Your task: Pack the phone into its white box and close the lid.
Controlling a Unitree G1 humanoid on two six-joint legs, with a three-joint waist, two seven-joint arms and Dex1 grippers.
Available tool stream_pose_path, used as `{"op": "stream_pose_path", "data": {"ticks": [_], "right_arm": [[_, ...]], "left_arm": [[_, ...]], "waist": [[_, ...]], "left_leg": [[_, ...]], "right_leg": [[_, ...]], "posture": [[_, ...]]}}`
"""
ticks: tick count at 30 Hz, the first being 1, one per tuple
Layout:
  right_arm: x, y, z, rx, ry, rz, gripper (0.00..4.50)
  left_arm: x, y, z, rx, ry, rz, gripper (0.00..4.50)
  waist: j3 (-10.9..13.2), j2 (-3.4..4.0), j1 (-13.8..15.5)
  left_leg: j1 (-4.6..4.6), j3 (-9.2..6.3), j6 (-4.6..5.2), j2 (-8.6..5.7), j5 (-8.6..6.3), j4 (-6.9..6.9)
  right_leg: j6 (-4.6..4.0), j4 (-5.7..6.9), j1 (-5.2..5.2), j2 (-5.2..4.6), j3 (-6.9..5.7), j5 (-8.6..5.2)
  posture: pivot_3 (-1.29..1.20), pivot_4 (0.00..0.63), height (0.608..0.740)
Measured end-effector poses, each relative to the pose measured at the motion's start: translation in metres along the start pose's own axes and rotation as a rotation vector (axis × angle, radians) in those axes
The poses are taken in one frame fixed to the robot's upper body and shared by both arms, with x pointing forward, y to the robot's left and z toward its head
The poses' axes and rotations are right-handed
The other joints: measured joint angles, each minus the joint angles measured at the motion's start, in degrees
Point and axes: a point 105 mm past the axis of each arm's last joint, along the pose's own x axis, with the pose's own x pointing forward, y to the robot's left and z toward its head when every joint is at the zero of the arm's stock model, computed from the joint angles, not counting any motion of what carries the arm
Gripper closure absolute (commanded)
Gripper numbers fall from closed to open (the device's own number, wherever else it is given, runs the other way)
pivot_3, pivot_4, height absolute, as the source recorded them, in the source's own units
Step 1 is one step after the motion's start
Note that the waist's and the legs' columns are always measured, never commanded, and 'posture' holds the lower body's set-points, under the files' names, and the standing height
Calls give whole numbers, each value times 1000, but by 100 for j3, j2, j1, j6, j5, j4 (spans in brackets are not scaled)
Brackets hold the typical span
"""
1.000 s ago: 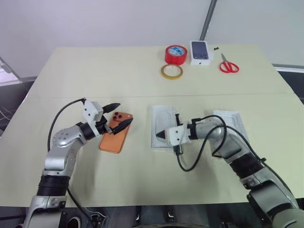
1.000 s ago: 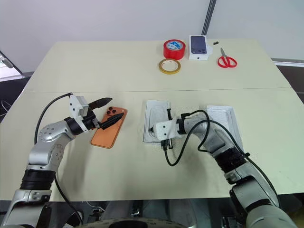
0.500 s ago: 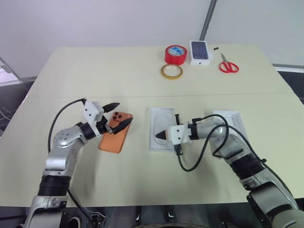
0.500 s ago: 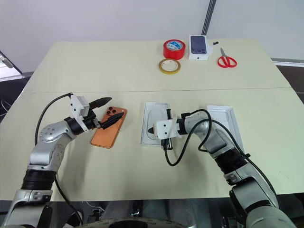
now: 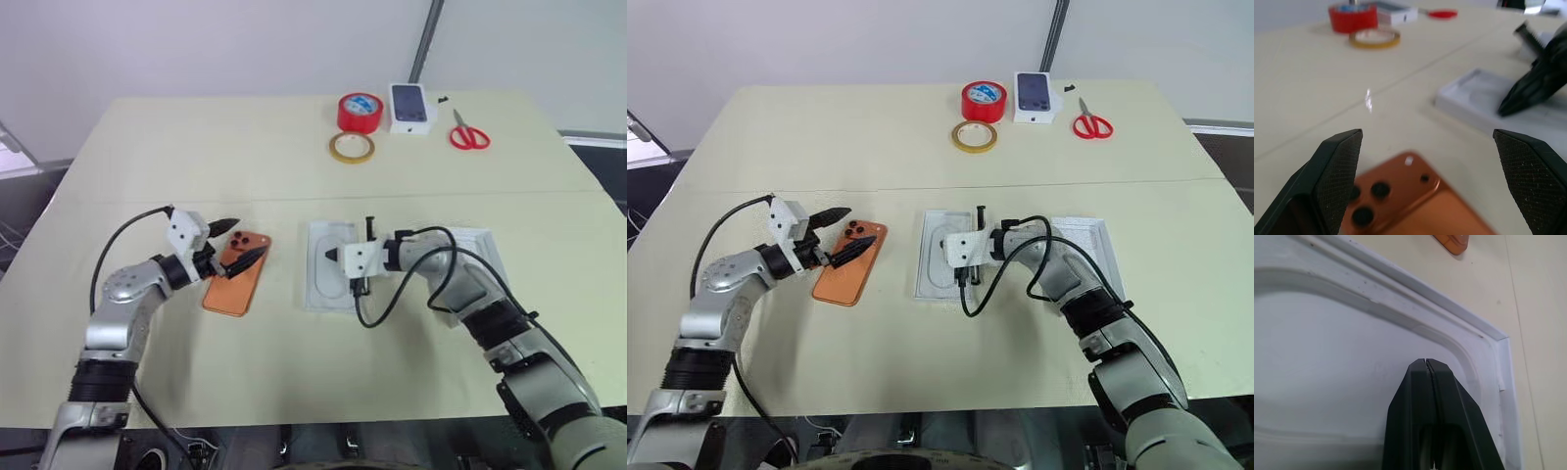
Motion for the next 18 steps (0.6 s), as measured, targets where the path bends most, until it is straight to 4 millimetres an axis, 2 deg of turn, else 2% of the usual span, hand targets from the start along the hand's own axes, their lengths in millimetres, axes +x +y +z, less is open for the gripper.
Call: {"op": "stream_pose_path", "data": {"ticks": [3,5,8,10,13,18], "right_arm": [[6,-3,8,42,-37,-18,4490],[8,-11,17,101,-83,-53,4490],[10,-31,53,157,-215,-102,4490],[11,-37,70,157,-264,-112,4490],[19,-34,80,156,-267,-92,4490],[37,-17,88,169,-223,27,4490]], "left_arm": [[-17,20,-17,-67,121,46,6],[-21,28,-19,-107,144,66,6],[-26,36,-16,-218,187,53,6],[-29,36,-14,-271,217,28,6],[-37,33,-19,-422,294,-8,6],[-42,23,-16,-556,344,-94,6]], "waist": [[0,0,-2],[1,0,15],[1,-1,24],[0,-1,26],[0,-2,17],[0,-2,11]], "left_leg": [[-3,1,-3,0,2,0],[-13,1,-3,0,2,2],[-26,1,-4,-1,3,7],[-26,1,-4,-1,3,6],[-26,1,-3,-2,3,6],[-25,1,-7,-3,5,7]], "right_leg": [[-1,18,-16,0,1,0],[-1,20,-25,1,1,0],[0,24,-39,0,0,0],[0,24,-39,0,0,0],[0,26,-39,0,0,0],[0,31,-42,1,0,0]], "posture": [[0,150,740],[0,150,740],[0,150,740],[0,150,740],[0,150,740],[0,150,740]]}}
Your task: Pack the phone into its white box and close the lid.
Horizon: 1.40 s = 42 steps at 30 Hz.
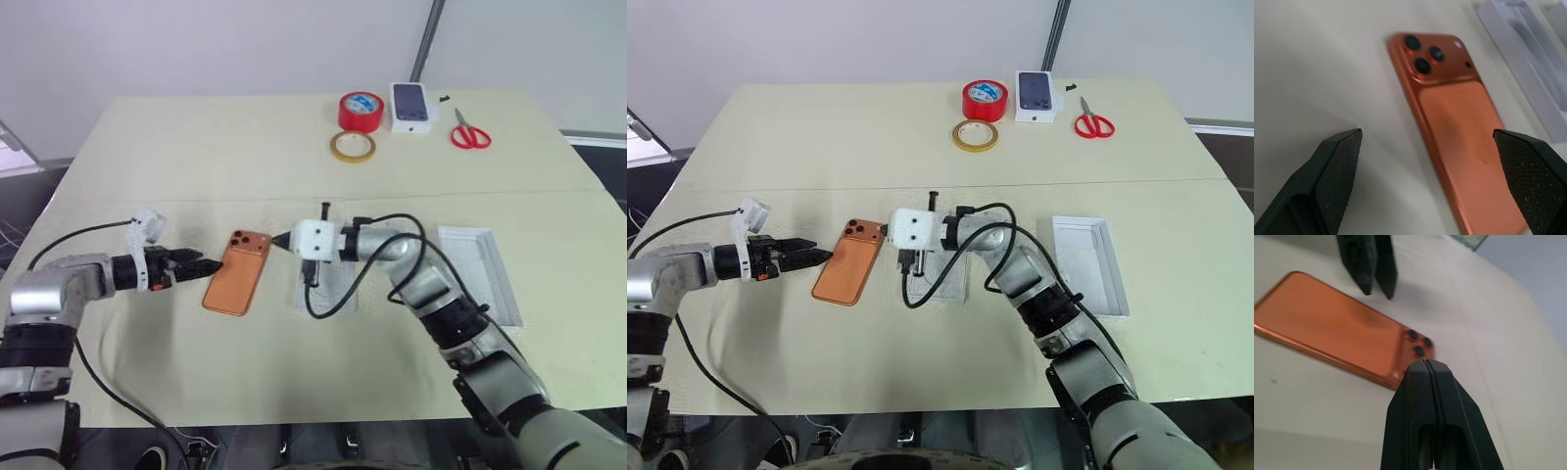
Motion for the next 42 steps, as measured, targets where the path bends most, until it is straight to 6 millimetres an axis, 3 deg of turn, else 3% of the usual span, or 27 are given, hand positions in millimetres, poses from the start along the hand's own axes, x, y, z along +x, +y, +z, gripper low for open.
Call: {"op": "stream_pose_path", "data": {"ticks": [9,18,25,39,42], "right_arm": [[29,30,-14,122,195,255,4490],[47,27,-14,97,225,217,4490],[48,27,-23,83,250,194,4490],[45,24,-27,89,258,177,4490],[46,23,-26,79,255,171,4490]], "left_arm": [[5,-2,2,-89,25,-35,6],[14,-12,-9,-84,76,-64,6],[26,-14,-13,-135,99,-34,6],[33,-17,-2,-266,85,3,6],[48,-30,2,-290,88,-46,6]], "waist": [[-2,1,2],[-56,29,-11],[-90,58,-3],[-93,58,43],[-93,54,45]], "left_leg": [[1,0,-24,-2,14,0],[12,0,-26,-3,15,-2],[120,-1,10,-3,-8,-24],[115,-4,10,-10,-8,-22],[106,-6,10,-12,-8,-19]], "right_leg": [[0,2,-2,-1,1,0],[0,5,7,-3,2,0],[-3,-8,111,-4,3,-2],[-2,-9,110,-12,2,-1],[-2,-9,105,-12,3,-1]], "posture": [[0,150,740],[0,150,740],[0,150,740],[0,150,740],[0,150,740]]}}
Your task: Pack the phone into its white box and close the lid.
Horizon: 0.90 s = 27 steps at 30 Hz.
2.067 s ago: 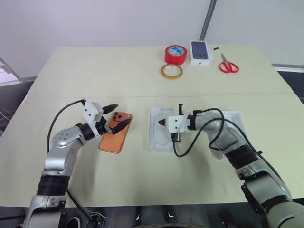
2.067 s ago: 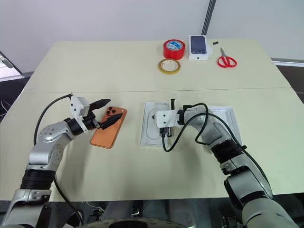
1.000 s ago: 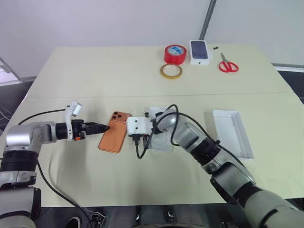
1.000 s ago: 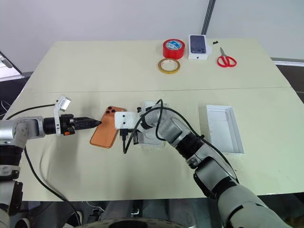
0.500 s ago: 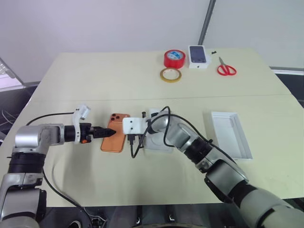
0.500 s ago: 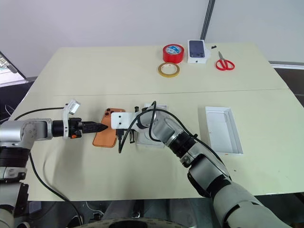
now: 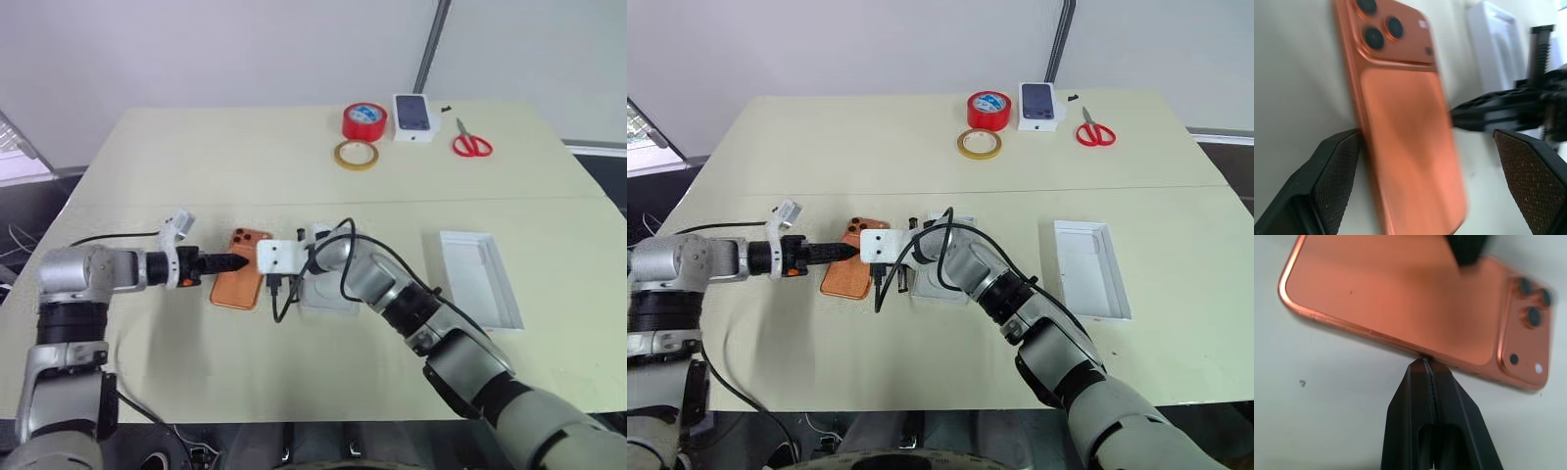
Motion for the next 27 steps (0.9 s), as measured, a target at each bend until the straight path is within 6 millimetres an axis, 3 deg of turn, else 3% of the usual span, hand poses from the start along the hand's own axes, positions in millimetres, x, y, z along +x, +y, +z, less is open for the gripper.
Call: {"op": "stream_pose_path", "data": {"ticks": [2,9,25,27], "right_arm": [[2,1,3,-7,-8,-1,4490],[2,0,3,-26,-12,-4,4490],[2,0,3,-30,-14,-10,4490],[2,0,4,-31,-15,-11,4500]], "left_arm": [[8,-9,-1,5,12,-35,6],[8,-17,-11,-5,43,-57,6],[-18,6,-3,-162,-66,-70,6],[-18,8,-3,-175,-72,-75,534]], "waist": [[2,-4,-40],[4,-5,-65],[23,-26,-181],[23,-26,-181]], "left_leg": [[-7,1,-1,0,0,-1],[-7,1,-7,0,4,-10],[-11,0,-11,1,5,-16],[-11,0,-11,1,5,-16]], "right_leg": [[0,0,-10,1,0,0],[0,-1,-16,1,0,0],[0,-1,-22,1,0,0],[0,-2,-22,1,0,0]], "posture": [[0,150,740],[0,150,740],[0,150,740],[0,150,740]]}}
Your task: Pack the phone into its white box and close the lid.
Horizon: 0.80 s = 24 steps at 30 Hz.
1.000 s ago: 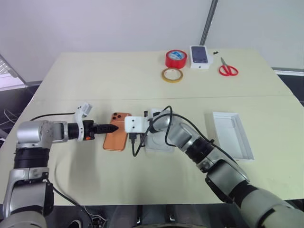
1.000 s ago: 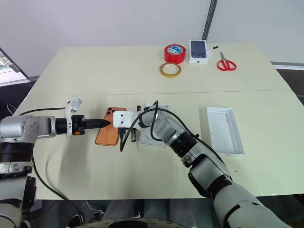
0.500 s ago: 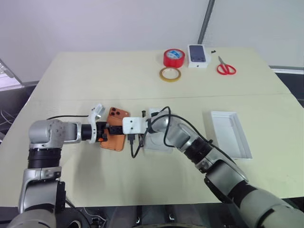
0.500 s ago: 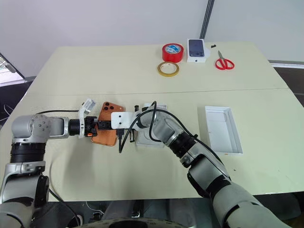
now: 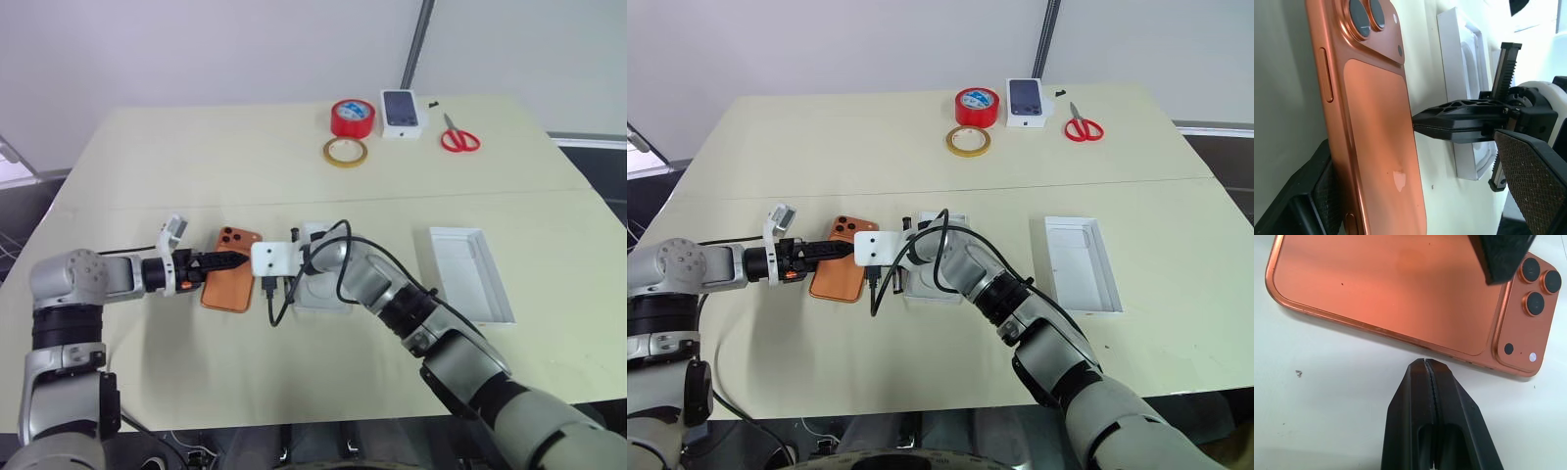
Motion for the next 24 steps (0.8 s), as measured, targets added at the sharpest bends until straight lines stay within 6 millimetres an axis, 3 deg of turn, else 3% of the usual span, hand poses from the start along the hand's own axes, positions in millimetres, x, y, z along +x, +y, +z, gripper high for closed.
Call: {"op": "stream_pose_path", "data": {"ticks": [4,13,16,19,24], "right_arm": [[0,0,0,-2,-1,-2,4500],[0,0,0,-9,-4,-3,4500],[0,-1,1,-9,-5,-4,4500],[0,0,1,-9,-5,-4,4500],[0,0,1,-13,-7,-4,4500]], "left_arm": [[7,6,-9,-42,7,-2,2216],[10,4,-11,-75,2,-41,2216],[8,5,-10,-90,-12,-48,3061],[6,6,-11,-98,-17,-47,4476],[2,9,-13,-114,-21,-47,4476]], "waist": [[2,-1,3],[4,-4,-4],[5,-4,-5],[5,-4,-6],[5,-5,-8]], "left_leg": [[-2,0,0,0,0,0],[-6,0,0,0,0,-1],[-7,0,0,0,0,-2],[-8,0,0,0,0,-2],[-8,0,-1,0,0,-5]], "right_leg": [[0,-1,0,-1,0,0],[0,-1,-6,-1,0,0],[0,-1,-7,-1,0,0],[0,-2,-8,-1,0,0],[0,-2,-10,-2,1,0]], "posture": [[0,150,740],[0,150,740],[0,150,740],[0,150,740],[0,150,740]]}}
